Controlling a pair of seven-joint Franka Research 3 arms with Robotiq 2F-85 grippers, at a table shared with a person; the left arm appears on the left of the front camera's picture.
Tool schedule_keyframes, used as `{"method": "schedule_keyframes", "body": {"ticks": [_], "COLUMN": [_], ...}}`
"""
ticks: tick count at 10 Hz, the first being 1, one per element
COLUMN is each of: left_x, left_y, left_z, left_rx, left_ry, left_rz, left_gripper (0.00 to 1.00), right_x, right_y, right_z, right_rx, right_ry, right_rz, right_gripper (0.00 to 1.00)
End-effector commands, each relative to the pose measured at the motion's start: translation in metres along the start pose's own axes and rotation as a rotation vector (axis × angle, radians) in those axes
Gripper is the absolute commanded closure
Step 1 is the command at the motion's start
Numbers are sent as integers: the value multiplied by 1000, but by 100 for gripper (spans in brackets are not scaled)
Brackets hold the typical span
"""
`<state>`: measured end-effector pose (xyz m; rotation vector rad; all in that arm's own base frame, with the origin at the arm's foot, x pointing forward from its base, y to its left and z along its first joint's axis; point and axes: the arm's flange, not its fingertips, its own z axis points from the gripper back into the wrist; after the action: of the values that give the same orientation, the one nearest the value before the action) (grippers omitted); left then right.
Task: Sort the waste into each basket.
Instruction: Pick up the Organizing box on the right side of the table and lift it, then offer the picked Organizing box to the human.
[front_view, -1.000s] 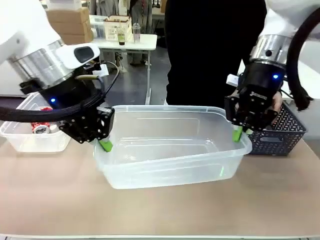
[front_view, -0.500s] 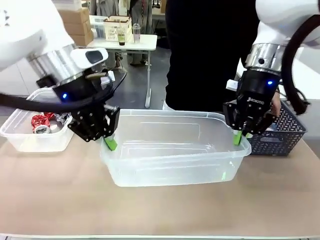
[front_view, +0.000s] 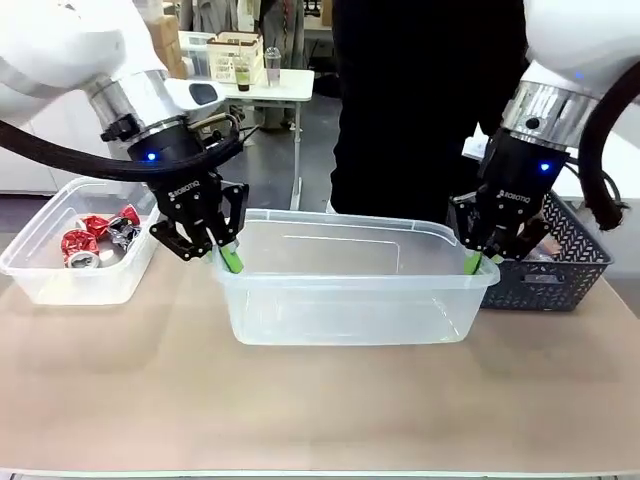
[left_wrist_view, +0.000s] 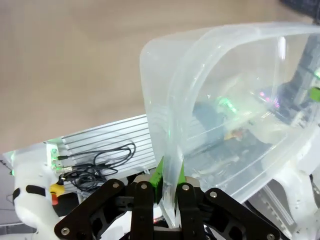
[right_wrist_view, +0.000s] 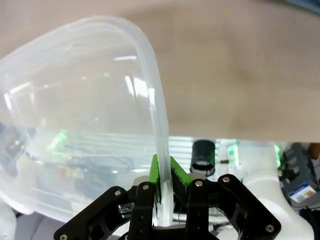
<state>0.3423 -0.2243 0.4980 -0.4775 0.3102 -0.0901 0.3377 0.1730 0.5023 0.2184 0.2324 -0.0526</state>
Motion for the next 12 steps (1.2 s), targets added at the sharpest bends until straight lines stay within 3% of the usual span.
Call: {"method": "schedule_keyframes", "body": {"ticks": [1, 12], "left_x": [-15, -15], "left_y": [-1, -1], "left_z": [3, 3], "left_rx": [-5, -5], "left_ry": [-38, -38], "left_rz": [-37, -37], "left_gripper": [100, 100], "right_x": [0, 0], "right_y": [2, 2], "right_z": [-5, -5], "right_rx": [-25, -25], "right_ry": [91, 91], "right_rz": [6, 6], "right_gripper": [100, 100]}}
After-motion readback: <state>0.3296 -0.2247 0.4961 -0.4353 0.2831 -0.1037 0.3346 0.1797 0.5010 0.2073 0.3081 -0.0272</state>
